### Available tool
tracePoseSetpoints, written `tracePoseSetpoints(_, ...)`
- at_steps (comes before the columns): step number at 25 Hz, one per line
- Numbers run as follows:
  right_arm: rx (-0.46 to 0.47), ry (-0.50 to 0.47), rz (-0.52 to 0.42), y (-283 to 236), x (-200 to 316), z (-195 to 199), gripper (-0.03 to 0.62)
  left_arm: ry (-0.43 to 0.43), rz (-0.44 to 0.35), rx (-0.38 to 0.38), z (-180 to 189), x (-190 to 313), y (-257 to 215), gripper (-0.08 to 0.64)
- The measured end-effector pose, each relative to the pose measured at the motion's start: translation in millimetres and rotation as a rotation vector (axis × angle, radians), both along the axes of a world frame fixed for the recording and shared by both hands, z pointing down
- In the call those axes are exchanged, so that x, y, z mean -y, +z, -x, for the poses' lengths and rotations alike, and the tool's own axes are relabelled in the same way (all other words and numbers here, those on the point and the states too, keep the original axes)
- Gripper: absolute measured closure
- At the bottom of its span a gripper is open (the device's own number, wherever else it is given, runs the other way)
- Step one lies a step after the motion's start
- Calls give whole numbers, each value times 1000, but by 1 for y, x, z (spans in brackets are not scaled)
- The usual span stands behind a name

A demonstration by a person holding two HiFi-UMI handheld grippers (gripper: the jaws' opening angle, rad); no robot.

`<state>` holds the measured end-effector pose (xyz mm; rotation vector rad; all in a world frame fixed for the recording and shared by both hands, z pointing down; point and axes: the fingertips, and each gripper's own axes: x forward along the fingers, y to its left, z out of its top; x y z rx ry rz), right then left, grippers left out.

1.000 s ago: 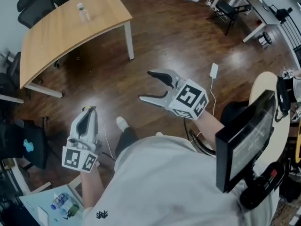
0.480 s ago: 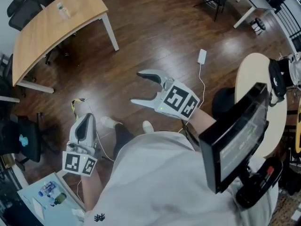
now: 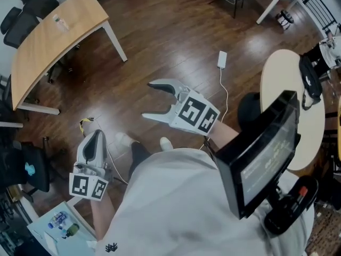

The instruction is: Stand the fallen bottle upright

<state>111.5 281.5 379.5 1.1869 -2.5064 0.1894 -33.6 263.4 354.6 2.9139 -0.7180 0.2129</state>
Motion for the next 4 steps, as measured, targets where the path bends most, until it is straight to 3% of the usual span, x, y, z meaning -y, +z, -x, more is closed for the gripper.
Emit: tracePoseSetpoints(4,5,20,16,5,-3,-7,250,22,1,0,-10,1,1,549)
